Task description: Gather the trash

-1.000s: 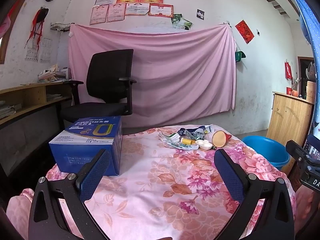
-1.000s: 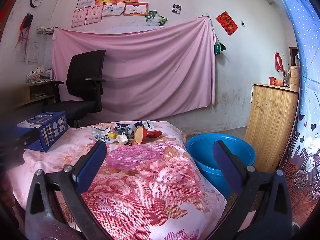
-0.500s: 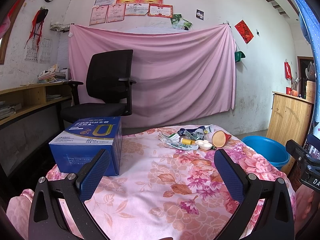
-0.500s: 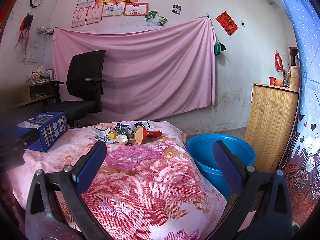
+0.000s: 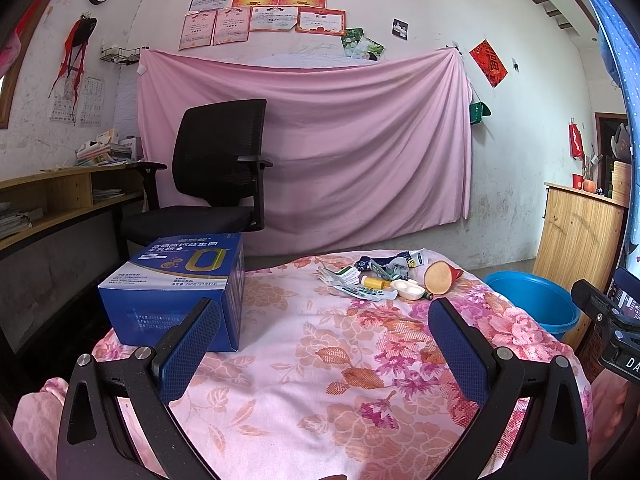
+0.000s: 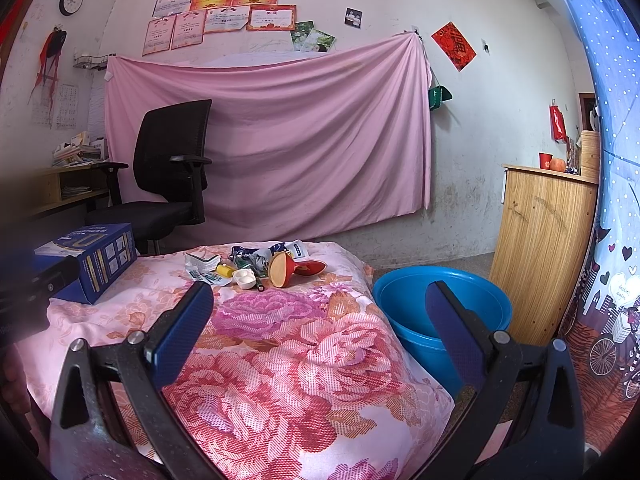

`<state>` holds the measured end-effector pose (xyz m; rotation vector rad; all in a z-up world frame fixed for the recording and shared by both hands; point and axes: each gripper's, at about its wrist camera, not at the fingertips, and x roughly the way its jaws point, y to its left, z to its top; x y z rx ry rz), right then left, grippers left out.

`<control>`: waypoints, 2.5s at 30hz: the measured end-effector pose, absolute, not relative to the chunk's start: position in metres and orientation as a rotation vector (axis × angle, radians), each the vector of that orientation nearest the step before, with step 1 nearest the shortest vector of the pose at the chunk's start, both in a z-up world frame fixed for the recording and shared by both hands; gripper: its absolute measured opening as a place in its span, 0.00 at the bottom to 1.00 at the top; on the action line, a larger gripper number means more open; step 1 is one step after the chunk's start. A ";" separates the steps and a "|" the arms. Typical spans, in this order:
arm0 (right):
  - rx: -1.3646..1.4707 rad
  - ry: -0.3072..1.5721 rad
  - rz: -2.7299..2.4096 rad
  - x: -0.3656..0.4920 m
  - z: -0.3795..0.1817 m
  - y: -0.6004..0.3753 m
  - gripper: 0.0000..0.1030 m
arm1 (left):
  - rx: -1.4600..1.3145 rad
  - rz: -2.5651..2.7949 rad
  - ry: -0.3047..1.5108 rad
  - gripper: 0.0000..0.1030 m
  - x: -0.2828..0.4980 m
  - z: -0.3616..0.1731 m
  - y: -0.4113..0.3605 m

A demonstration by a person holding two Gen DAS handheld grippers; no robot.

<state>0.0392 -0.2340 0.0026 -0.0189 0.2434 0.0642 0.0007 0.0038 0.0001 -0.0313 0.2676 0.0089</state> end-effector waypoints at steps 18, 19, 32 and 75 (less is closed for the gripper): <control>-0.018 0.244 0.064 0.039 0.002 -0.233 1.00 | -0.033 0.010 0.266 0.99 0.001 0.000 0.004; -0.018 0.244 0.064 0.039 0.002 -0.233 1.00 | -0.033 0.009 0.267 0.99 0.001 0.000 0.004; -0.018 0.244 0.065 0.039 0.002 -0.233 1.00 | -0.032 0.009 0.266 0.99 0.001 0.000 0.004; 0.003 0.274 0.056 0.045 0.001 -0.237 1.00 | -0.029 0.016 0.263 0.99 0.004 0.001 0.004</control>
